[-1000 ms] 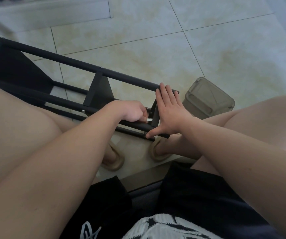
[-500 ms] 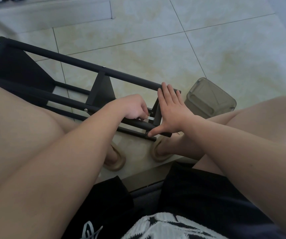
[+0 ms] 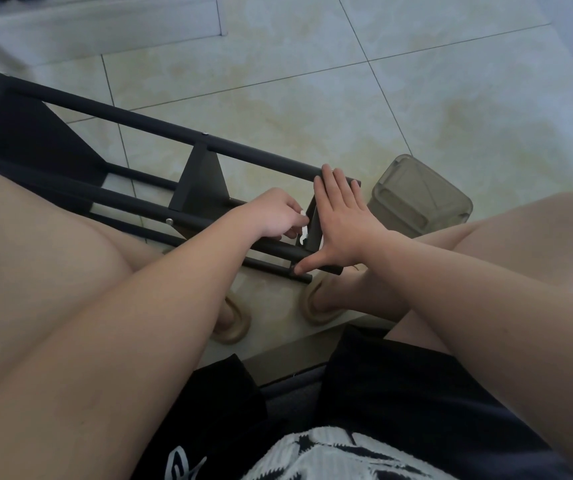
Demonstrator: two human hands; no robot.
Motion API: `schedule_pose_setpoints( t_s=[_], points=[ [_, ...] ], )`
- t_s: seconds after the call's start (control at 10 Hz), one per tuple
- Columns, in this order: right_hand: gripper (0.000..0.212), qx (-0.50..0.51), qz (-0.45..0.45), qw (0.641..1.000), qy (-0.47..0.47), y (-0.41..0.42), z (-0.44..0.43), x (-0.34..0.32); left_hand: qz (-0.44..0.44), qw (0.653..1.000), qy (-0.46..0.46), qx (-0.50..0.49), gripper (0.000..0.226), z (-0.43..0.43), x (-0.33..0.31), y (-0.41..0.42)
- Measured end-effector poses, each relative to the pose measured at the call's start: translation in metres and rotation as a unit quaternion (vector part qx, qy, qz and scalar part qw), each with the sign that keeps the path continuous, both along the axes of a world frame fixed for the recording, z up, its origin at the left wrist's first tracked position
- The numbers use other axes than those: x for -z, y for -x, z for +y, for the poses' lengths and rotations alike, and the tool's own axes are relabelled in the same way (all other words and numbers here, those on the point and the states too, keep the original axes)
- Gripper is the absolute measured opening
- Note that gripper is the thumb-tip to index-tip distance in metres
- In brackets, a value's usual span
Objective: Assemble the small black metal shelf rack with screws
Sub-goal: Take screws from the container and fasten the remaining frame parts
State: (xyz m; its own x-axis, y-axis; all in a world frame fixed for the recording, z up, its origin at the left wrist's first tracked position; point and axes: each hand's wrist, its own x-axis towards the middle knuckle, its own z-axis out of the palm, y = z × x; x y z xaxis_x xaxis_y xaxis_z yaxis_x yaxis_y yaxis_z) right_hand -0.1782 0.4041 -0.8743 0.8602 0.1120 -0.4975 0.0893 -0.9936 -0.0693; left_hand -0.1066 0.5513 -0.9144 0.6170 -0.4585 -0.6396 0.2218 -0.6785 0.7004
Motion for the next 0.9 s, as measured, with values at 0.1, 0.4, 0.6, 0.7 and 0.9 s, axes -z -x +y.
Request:
schedule_pose_setpoints(
  t_s=[0.1, 0.4, 0.6, 0.7, 0.9],
  points=[
    [0.162, 0.000, 0.001, 1.000, 0.000, 0.0002, 0.0004, 0.0004, -0.010, 1.000, -0.004, -0.008, 0.006, -0.0022, 0.0004, 0.0019],
    [0.162, 0.002, 0.002, 1.000, -0.002, 0.0007, 0.0012, -0.0003, 0.021, 0.999, -0.005, -0.032, 0.019, -0.0058, -0.0036, 0.0031],
    [0.161, 0.001, 0.001, 1.000, 0.000, 0.0014, 0.0021, -0.0002, 0.027, 0.997, 0.011, -0.068, 0.013, -0.0052, -0.0051, 0.0034],
    [0.161, 0.001, 0.000, 1.000, 0.001, 0.0018, 0.0025, -0.0003, 0.036, 0.996, 0.014, -0.077, 0.010, -0.0045, -0.0060, 0.0027],
    [0.162, 0.001, 0.003, 1.000, 0.001, 0.0018, 0.0027, -0.0002, 0.039, 0.999, -0.008, -0.025, 0.013, -0.0054, -0.0080, 0.0054]
  ],
)
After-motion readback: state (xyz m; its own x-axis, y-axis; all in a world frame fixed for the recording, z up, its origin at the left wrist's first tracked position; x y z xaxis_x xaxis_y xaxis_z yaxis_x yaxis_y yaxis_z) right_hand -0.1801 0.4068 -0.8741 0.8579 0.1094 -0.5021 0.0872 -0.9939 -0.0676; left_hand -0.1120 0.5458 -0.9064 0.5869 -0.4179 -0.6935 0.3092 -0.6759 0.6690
